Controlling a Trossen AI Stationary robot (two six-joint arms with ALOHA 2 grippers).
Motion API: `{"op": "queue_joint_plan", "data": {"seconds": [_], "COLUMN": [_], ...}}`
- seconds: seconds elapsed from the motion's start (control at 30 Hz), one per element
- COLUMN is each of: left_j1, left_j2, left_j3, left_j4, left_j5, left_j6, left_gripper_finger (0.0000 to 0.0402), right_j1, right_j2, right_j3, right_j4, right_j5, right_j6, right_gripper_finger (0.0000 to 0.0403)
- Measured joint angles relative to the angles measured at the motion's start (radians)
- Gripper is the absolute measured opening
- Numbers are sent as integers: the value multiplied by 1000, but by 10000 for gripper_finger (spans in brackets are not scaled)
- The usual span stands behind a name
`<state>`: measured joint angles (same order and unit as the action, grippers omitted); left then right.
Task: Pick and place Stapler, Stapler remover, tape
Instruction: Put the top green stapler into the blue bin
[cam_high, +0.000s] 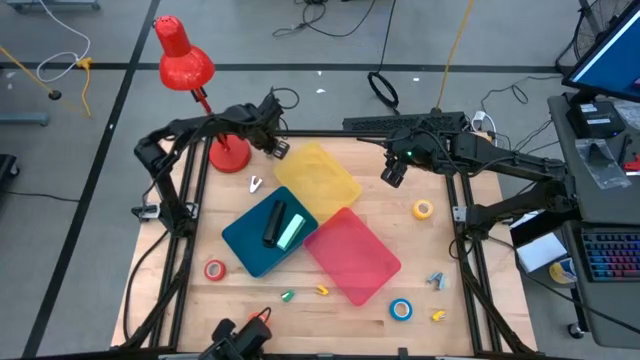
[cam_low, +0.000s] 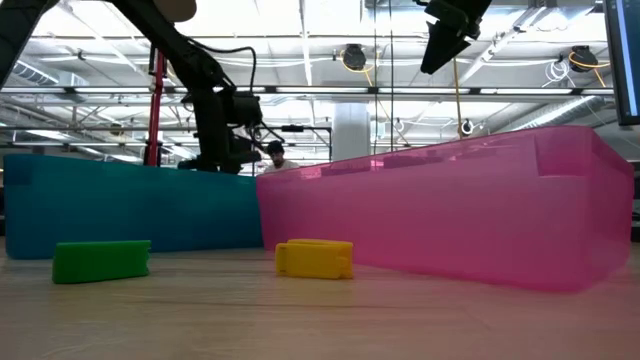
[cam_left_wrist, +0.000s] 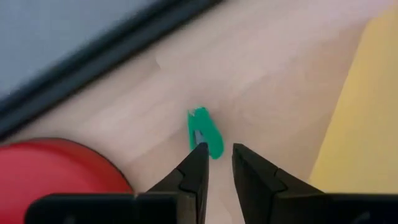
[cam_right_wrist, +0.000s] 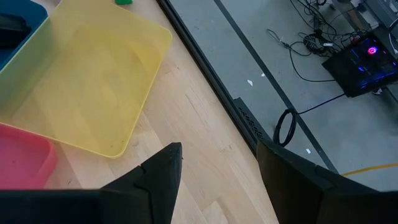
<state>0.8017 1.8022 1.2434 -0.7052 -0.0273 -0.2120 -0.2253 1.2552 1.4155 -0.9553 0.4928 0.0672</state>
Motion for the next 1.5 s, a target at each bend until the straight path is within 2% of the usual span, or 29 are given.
{"op": "queue_joint_plan", "data": {"seconds": [0.13,0.47,0.57,0.7,0.83,1.07,1.5], "left_j1": [1,-5,-9,-10,-10,-10,2], "left_j2": [-4,13,25,74,138,168,170], "left_j3": [0,0,-9,-11,-11,-7,-8], "left_j4": [1,37,76,70,72,80,70], "left_j5": [-17,-69,-75,-70,-55,-45,-60], "left_j6": [17,-3,-5,-11,-28,-61,-85], "left_gripper_finger": [83,224,251,263,257,229,76], "right_j1": [0,0,0,0,0,0,0], "right_j2": [0,0,0,0,0,0,0], "right_j3": [0,0,0,0,0,0,0], "right_j4": [0,0,0,0,0,0,0], "right_j5": [0,0,0,0,0,0,0], "right_j6": [0,0,0,0,0,0,0], "right_gripper_finger": [201,201,201,201,201,201,201]}}
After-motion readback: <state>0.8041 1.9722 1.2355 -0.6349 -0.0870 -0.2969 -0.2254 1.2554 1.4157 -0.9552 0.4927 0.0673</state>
